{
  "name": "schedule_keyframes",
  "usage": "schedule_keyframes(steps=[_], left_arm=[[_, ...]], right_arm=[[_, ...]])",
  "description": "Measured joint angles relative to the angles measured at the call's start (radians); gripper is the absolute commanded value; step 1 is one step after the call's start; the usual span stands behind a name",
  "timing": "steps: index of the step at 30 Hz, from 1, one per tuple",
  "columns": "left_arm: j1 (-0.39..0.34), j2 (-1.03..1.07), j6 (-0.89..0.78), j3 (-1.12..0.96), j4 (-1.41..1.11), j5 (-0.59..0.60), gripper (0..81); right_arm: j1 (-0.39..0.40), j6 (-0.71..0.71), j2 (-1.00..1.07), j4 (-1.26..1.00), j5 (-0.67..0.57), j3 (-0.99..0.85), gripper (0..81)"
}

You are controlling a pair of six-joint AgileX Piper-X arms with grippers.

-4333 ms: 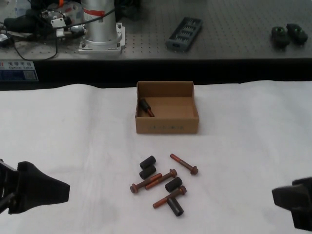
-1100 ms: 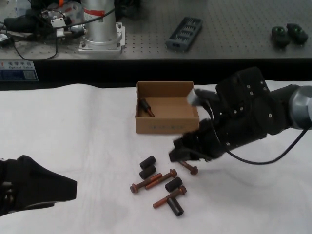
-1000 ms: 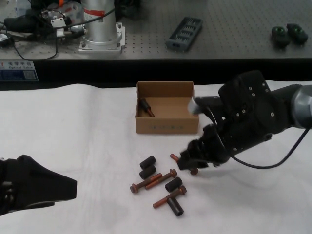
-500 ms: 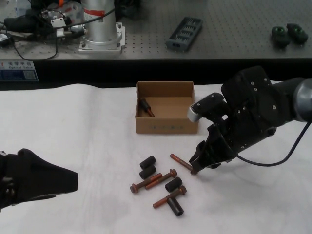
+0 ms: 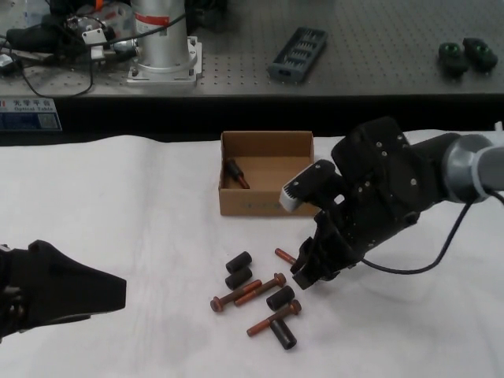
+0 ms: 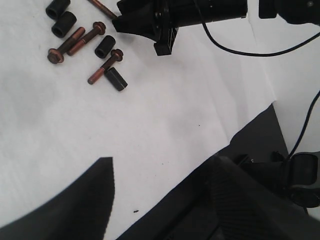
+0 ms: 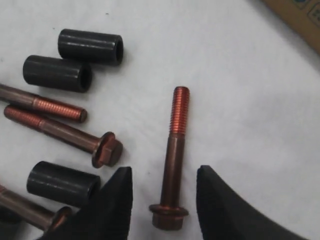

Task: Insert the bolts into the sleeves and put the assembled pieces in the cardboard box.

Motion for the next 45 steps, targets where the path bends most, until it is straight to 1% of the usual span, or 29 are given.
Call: schedule_keyframes(steps=[11, 13, 16, 22, 23, 27, 29, 33, 38, 43, 44, 45], left_arm=[[0.0, 0.0, 0.0, 0.0, 0.0, 0.0, 42.2], [0.0, 0.0, 0.0, 0.0, 0.0, 0.0, 42.2], [0.0, 0.0, 0.0, 0.0, 0.0, 0.0, 42.2], [0.0, 0.0, 0.0, 0.0, 0.0, 0.0, 42.2], [0.0, 0.0, 0.0, 0.0, 0.0, 0.0, 42.2], [0.0, 0.0, 0.0, 0.0, 0.0, 0.0, 42.2], [0.0, 0.0, 0.0, 0.0, 0.0, 0.0, 42.2], [0.0, 0.0, 0.0, 0.0, 0.0, 0.0, 42.2], [0.0, 0.0, 0.0, 0.0, 0.0, 0.0, 42.2], [0.0, 0.0, 0.003, 0.0, 0.0, 0.0, 42.2], [0.0, 0.0, 0.011, 0.0, 0.0, 0.0, 42.2], [0.0, 0.0, 0.023, 0.0, 0.0, 0.0, 42.2]], right_arm=[[0.001, -0.026, 0.039, 0.002, 0.006, -0.02, 31.3], [0.001, -0.034, 0.047, 0.002, 0.009, -0.02, 30.0], [0.001, -0.072, 0.049, 0.002, 0.028, -0.021, 22.5], [0.001, -0.109, 0.049, 0.002, 0.036, -0.023, 3.0], [0.001, -0.113, 0.049, 0.002, 0.036, -0.024, 1.0], [0.001, -0.12, 0.049, 0.022, 0.039, -0.024, 1.9], [0.001, -0.145, 0.049, 0.045, 0.039, -0.03, 1.9], [0.001, -0.267, 0.041, 0.128, 0.039, -0.037, 1.9], [0.001, -0.479, 0.013, 0.269, 0.045, -0.037, 1.9], [0.001, -0.735, -0.012, 0.348, 0.107, -0.037, 1.9], [0.001, -0.838, -0.016, 0.354, 0.125, -0.037, 1.9], [0.001, -0.886, -0.015, 0.355, 0.129, -0.037, 1.9]])
